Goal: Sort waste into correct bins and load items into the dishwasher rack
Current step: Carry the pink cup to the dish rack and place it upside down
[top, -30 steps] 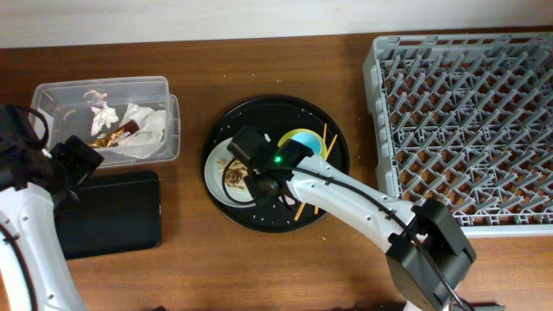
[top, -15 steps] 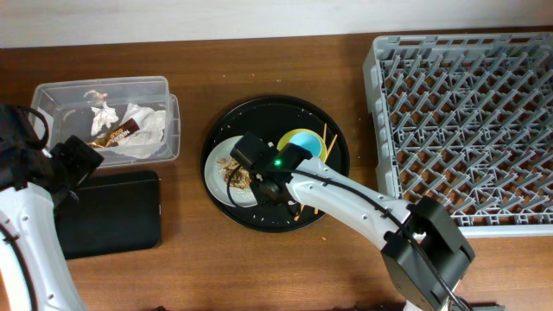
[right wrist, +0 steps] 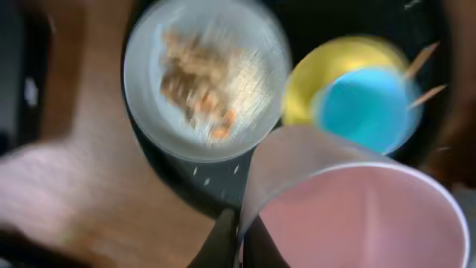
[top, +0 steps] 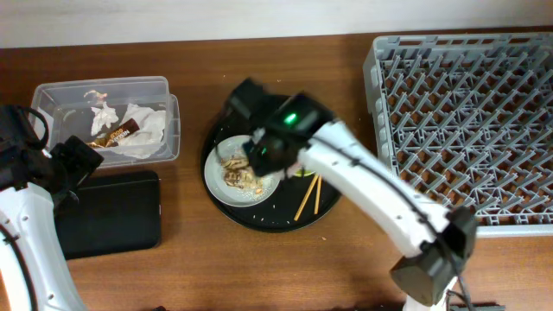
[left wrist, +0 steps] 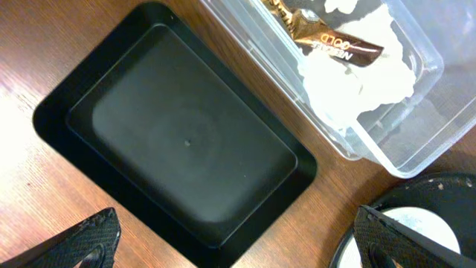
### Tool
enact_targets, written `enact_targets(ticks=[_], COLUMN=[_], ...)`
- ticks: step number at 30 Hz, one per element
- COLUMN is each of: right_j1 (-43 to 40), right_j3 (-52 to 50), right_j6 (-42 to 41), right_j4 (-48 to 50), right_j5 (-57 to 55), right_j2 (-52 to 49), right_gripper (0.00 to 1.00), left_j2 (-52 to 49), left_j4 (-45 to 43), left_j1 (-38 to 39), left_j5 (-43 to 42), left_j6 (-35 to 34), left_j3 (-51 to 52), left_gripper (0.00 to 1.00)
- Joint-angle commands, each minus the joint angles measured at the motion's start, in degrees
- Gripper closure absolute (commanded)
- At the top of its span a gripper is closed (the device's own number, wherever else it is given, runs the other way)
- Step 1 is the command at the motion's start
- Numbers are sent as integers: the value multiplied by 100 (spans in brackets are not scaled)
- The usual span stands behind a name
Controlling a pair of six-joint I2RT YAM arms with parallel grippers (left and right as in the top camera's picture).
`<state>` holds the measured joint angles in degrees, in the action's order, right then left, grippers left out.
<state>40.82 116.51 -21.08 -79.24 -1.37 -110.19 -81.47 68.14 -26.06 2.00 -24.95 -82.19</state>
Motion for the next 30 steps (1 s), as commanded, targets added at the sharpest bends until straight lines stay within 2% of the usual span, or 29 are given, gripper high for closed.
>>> enact_targets(ticks=[1, 2, 4, 7, 9, 12, 14, 18, 23, 26, 29, 30], right_j1=[-1115, -1910, -2990, -4631, -5554, -6660, -7016, -7136, -7617, -7945, -8037, -8043], right_j3=[1134, 1440, 1471, 1464, 1451, 1414, 1405, 1392, 1390, 1279, 481, 240], right_j6=[332, 417, 706, 1561, 1644, 2304, 2411, 2437, 2924, 3143, 3989, 4015], right_j4=[-691, -1034, -1296, -1353, -1338, -1099, -743, -136, 105, -151, -96, 87], right_j5=[-50, -55, 35, 1123, 1355, 3115, 3117, 3333, 5901, 6118, 6804, 6931], right_j2=[177, 278, 356, 345, 282, 271, 120, -560, -1600, -1958, -1974, -1974], right_gripper=[96, 96, 96, 96, 96, 96, 96, 96, 96, 96, 96, 96], left_j2=[50, 50, 50, 50, 50, 50, 50, 50, 50, 50, 50, 50], left_j4=[9, 9, 9, 9, 9, 9, 9, 9, 9, 9, 9, 9], left_j1=[-26, -26, -26, -26, -26, -26, -26, -26, -26, -26, -26, -26], left_j5=[42, 39, 39, 39, 42, 39, 39, 39, 42, 39, 39, 39], left_j6=[-50, -50, -50, -50, -50, -50, -50, -50, -50, -50, -50, -50], left_j3=[-70, -70, -70, -70, -70, -70, -70, -70, -70, -70, -70, -70], left_gripper=[1, 0, 0, 1, 1, 1, 1, 1, 1, 0, 1, 1])
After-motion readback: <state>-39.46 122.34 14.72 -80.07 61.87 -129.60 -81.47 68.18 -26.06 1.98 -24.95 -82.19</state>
